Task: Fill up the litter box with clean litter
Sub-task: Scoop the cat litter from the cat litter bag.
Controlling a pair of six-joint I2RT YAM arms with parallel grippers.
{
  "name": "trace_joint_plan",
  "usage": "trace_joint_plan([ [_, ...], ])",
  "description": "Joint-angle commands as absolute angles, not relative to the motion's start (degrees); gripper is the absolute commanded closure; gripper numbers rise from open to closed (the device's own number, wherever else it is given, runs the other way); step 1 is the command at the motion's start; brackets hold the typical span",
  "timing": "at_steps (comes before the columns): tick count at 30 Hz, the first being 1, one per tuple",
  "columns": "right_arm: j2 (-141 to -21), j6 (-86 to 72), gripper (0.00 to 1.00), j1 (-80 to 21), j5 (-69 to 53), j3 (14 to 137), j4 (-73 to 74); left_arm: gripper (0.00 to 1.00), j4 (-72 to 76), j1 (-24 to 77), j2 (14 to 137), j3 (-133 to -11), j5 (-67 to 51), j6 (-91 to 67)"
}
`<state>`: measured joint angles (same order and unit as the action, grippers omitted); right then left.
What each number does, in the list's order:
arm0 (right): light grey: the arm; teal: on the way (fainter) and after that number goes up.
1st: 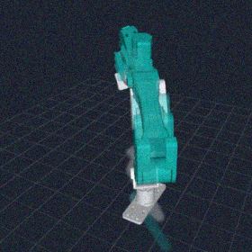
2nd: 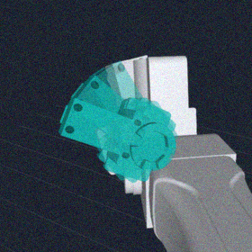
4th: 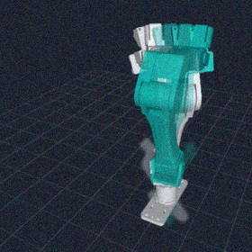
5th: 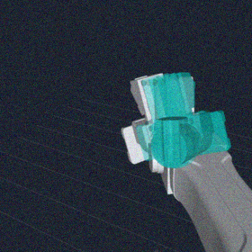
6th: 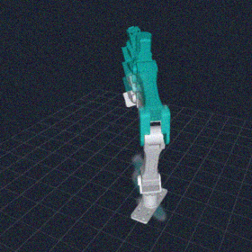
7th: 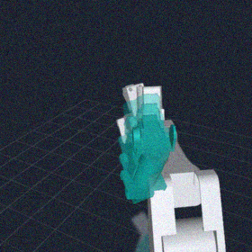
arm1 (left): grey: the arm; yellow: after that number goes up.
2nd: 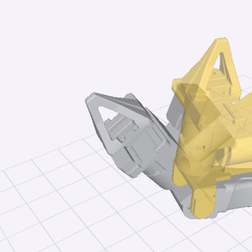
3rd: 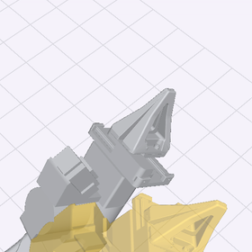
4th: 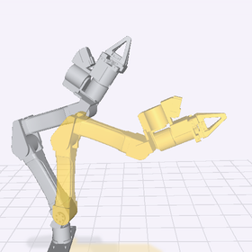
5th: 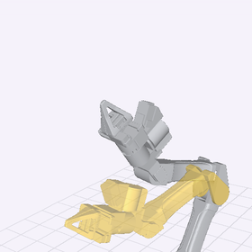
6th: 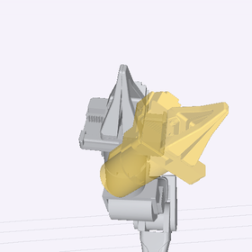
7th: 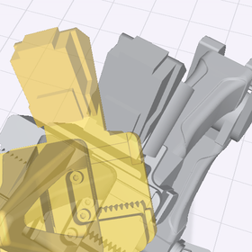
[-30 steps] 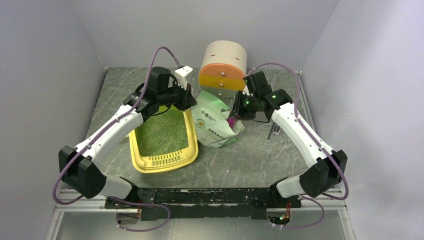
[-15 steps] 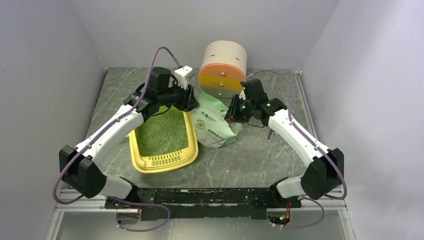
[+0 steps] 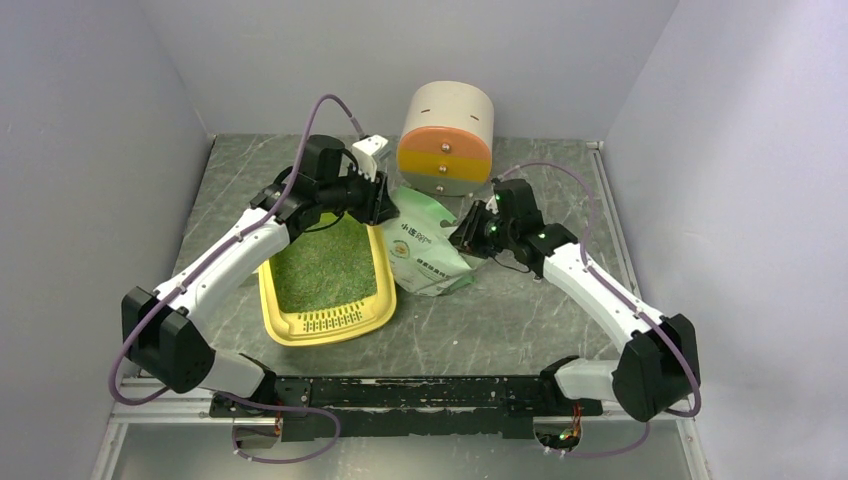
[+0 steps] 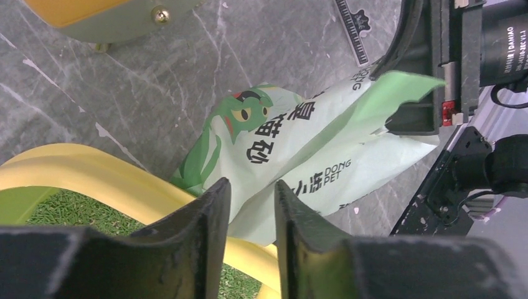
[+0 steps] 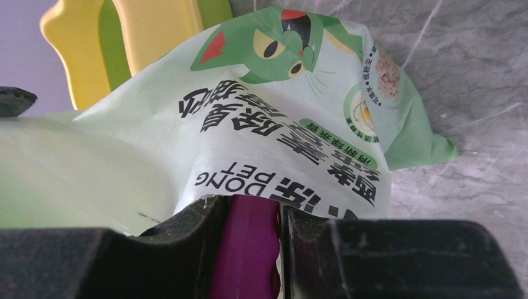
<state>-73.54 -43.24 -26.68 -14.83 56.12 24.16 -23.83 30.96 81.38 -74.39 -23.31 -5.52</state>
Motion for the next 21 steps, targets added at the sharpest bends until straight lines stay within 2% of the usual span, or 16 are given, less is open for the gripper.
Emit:
trace_joint_plan([
  [1,-70.54,-50.57,1.0,-25.87,-20.22,51.59,15.21,0.68,-23.32,30.85,82.0,-73.7,-23.69,-6.0],
  [10,-60.67,-65.69,1.0,-19.05,-29.25,36.88,-7.61,0.91,-23.26,30.81,82.45,-74.02,-24.44,-6.37],
  [16,-59.75,-73.16,1.0,-14.78,-37.25,30.87,-19.72,0.95,-22.72,30.84,82.62,-74.22,-25.14,-7.0],
  [21,-58.43,-73.47,1.0,-12.38,-38.56,30.37,-18.55,0.95,-22.03,30.81,82.6,-74.42,-24.83,-7.76],
])
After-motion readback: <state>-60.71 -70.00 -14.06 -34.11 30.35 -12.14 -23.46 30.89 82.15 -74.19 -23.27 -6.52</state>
